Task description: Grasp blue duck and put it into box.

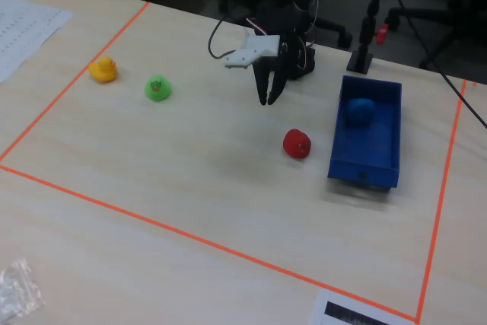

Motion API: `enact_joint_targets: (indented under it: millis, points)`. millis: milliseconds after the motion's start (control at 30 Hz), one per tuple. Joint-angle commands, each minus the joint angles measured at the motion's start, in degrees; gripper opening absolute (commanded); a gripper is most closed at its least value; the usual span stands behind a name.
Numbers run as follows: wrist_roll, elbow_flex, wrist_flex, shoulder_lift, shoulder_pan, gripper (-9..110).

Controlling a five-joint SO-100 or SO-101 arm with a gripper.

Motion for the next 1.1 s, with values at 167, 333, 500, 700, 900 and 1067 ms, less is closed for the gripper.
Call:
enact_joint_targets:
  millis: [167,333,500,700,900,1067]
  points:
    - [-7.5,33.9,-2.9,31.6,4.9,0]
    - [-8.1,34.3,10.5,40.9,5.6,0]
    - [-15.9,34.3,25.9,40.9,5.1,0]
    - [-19.7,34.4,36.6,40.9,5.6,2]
    - [-19.9,34.4,36.8,40.9,7.6,3]
    - [-19.9,34.4,36.8,40.9,7.6,3]
